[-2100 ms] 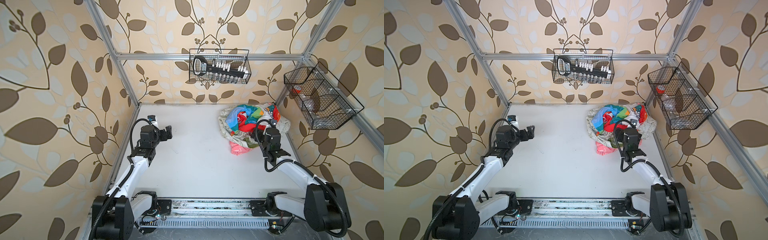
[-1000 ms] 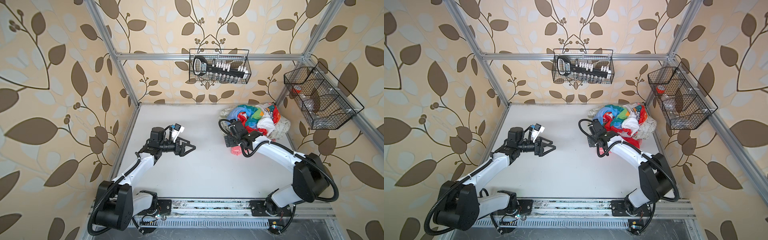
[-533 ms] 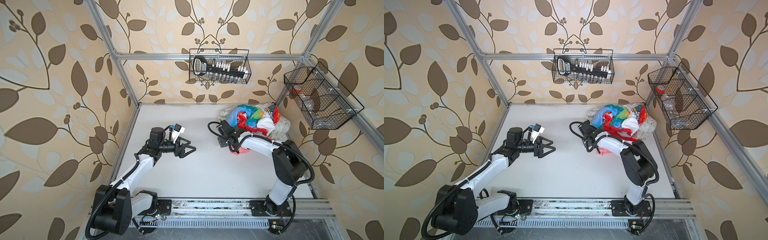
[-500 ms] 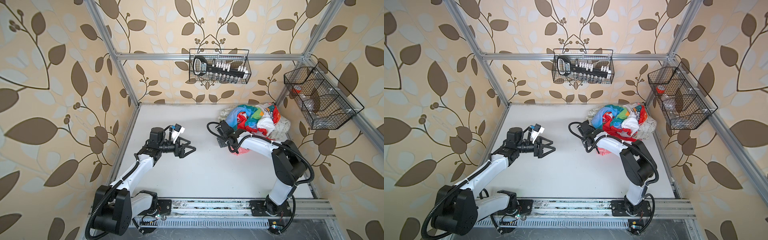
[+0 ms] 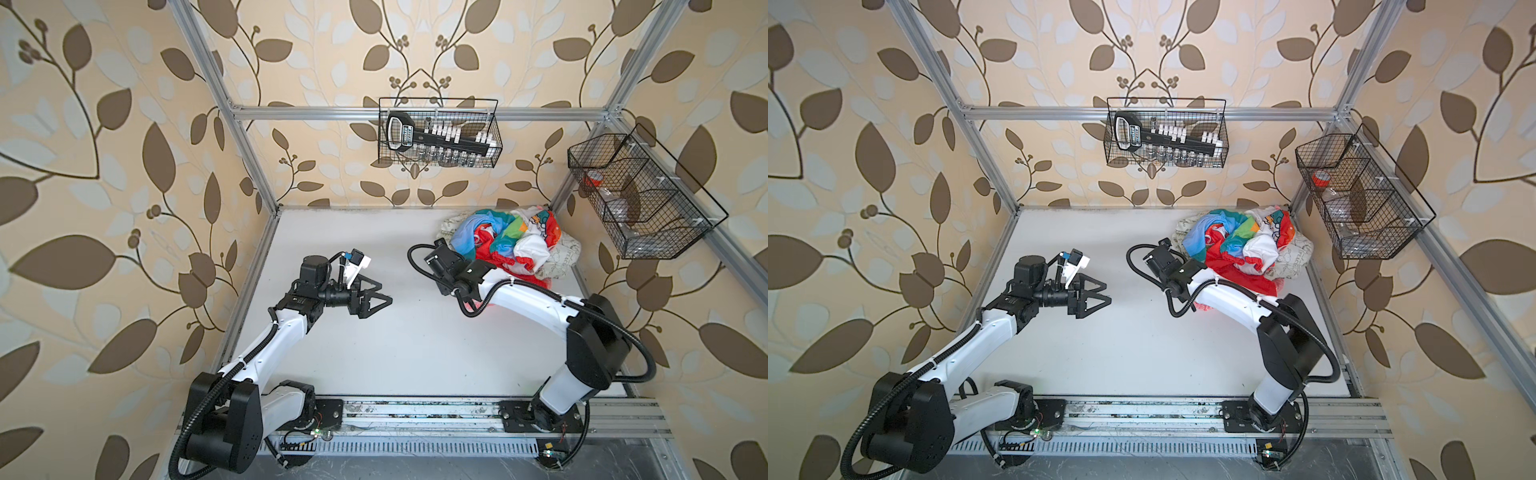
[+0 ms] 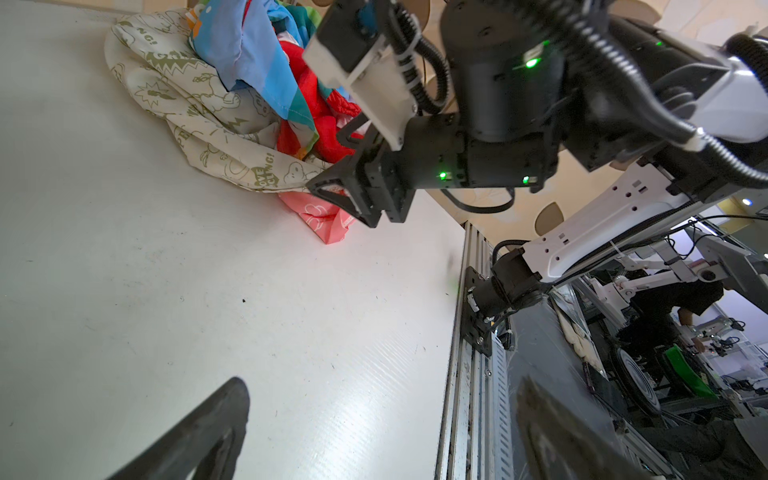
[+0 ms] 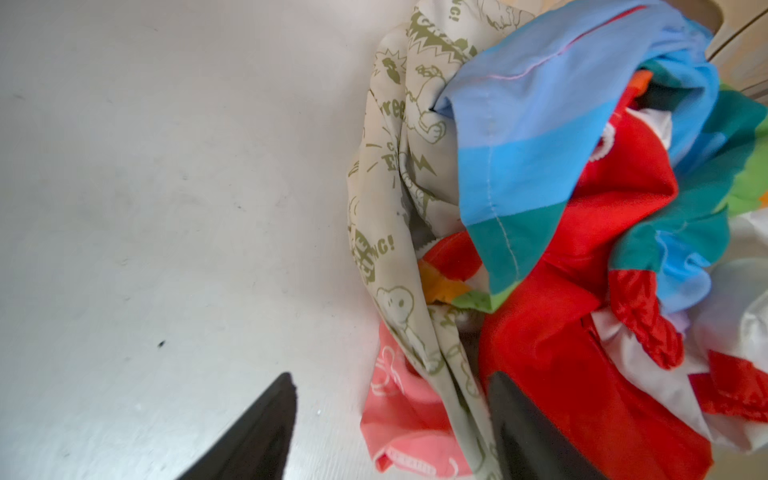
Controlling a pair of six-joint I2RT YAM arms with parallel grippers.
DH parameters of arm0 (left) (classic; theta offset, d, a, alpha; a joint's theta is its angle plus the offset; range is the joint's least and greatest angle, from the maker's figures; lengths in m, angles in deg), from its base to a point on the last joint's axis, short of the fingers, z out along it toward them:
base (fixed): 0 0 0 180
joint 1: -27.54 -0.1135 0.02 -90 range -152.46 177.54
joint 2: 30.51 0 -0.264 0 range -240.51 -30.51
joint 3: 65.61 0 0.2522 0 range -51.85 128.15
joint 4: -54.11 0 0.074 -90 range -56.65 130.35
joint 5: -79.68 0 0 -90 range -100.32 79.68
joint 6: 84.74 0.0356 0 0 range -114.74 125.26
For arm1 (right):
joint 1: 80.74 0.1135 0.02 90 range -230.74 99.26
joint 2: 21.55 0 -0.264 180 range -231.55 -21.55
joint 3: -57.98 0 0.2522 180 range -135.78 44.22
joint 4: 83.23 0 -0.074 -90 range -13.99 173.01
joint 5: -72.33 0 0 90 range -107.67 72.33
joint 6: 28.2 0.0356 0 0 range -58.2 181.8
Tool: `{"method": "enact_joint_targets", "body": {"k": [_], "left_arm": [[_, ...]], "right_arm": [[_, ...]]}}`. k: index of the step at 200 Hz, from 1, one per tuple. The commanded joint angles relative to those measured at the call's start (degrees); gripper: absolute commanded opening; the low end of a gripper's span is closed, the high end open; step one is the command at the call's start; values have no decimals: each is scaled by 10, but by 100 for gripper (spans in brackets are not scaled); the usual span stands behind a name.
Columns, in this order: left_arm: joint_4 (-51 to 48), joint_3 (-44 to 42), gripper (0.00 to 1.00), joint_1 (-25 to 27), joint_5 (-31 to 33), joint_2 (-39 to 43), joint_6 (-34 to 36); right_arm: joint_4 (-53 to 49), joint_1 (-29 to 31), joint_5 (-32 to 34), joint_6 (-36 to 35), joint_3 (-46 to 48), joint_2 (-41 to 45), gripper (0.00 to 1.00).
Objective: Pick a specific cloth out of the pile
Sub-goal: 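Lower the right gripper to the pink cloth under the pile and grasp it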
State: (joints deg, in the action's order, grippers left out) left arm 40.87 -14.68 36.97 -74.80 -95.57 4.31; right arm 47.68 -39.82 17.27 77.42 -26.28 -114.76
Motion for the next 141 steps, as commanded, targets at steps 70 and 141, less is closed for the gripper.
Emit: {"method": "enact_joint_targets", "body": {"k": [70, 141], "left_arm": [[-7, -13, 99, 9, -37, 58, 33], [-11, -17, 99, 13, -40, 70, 45]], "right_arm": [[-124, 2, -118, 60, 66, 50, 70], [-96, -41, -118, 53, 97, -1, 74]]}}
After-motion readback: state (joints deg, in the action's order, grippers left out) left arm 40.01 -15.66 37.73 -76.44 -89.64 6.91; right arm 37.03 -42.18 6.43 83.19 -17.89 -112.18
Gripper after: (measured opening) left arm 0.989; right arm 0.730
